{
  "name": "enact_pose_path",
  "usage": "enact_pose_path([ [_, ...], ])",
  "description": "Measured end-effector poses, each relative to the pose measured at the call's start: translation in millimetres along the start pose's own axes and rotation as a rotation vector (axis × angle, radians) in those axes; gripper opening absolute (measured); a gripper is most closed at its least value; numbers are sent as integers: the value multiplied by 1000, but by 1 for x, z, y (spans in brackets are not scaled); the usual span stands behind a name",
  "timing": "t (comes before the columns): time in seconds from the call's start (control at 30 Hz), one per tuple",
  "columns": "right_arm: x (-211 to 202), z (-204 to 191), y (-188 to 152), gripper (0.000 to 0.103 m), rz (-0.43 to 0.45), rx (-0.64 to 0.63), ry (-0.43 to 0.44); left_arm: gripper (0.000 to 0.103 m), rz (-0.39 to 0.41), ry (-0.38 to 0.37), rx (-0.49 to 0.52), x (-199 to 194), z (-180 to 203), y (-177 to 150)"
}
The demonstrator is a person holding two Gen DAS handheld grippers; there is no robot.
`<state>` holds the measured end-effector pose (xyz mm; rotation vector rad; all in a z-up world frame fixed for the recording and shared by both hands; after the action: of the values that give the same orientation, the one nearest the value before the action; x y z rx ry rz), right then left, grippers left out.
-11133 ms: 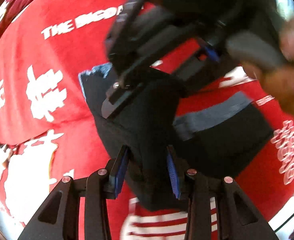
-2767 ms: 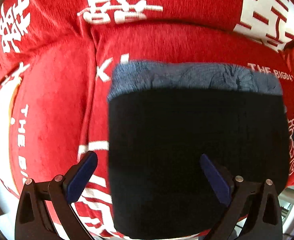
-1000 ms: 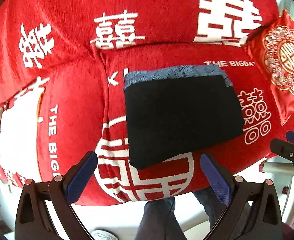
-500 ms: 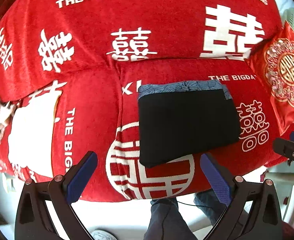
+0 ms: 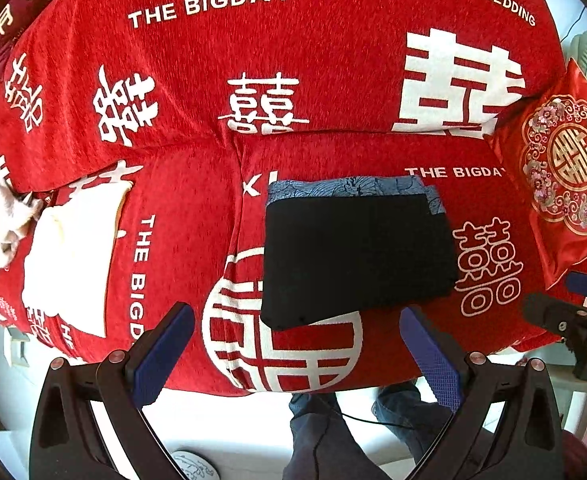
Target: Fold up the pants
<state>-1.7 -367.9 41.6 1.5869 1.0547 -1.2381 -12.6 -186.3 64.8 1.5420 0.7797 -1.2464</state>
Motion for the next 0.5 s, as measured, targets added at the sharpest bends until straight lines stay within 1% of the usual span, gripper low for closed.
enact_pose_path([
  [0.13,0,-4,-1,93,-7,-25,8,103,-11,3,-4,-1,4,-2],
  [0.27,-1,-5,-1,93,-10,-44,3,103,-4,14,-11,-5,5,-4],
  [0.5,-3,1,-1,93,1,-27,-3,103,-4,20,-15,-7,6,-7],
])
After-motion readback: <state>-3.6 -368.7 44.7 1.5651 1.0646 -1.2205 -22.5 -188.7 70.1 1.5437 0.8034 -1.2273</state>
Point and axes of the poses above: each gripper's, at about its wrist camera, not at the fingertips, and x roughly the way its jaws point, z to its right, y to its top, the point moved 3 cm from there along x, roughly the way its jaws point, and after that the axes turned 8 degrees about -x, right-handed, at the moved point
